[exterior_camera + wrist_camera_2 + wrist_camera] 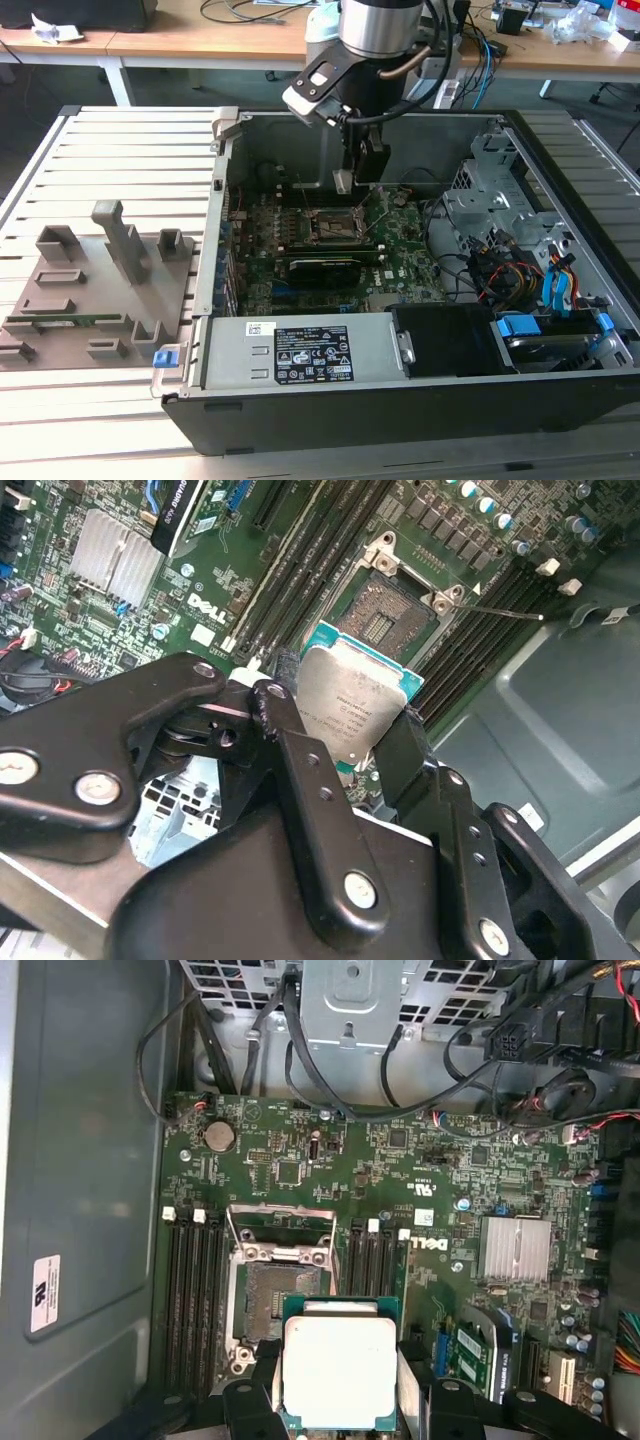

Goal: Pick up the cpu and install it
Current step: 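Place the cpu into insertion slot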

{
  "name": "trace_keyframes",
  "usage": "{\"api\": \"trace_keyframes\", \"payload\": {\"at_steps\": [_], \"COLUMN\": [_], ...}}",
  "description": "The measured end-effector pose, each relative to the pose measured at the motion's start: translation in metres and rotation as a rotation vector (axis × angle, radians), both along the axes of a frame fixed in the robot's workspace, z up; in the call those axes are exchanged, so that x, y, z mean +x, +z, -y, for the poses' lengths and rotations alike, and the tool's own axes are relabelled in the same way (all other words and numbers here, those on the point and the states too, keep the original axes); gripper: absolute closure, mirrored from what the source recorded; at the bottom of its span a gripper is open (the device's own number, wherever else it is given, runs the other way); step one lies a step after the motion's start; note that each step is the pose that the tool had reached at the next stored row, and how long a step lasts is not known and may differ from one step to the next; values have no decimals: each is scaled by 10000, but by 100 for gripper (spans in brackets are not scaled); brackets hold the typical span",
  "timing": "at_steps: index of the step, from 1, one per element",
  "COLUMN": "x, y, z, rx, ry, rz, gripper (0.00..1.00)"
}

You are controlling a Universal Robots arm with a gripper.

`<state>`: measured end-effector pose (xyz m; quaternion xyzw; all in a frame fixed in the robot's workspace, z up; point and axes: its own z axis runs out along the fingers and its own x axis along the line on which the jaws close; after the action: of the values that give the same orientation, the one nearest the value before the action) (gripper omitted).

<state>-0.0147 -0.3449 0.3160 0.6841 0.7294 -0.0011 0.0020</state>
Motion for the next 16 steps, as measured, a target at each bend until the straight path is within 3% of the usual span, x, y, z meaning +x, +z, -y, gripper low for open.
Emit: {"api": "trace_keyframes", "payload": {"at_steps": [12,16], "x": [-14,-23], "y": [-100,-138], "z": [0,-32], "rx": [0,-1], "ry": [4,30], "rz": [1,0], "gripper": [45,45]}}
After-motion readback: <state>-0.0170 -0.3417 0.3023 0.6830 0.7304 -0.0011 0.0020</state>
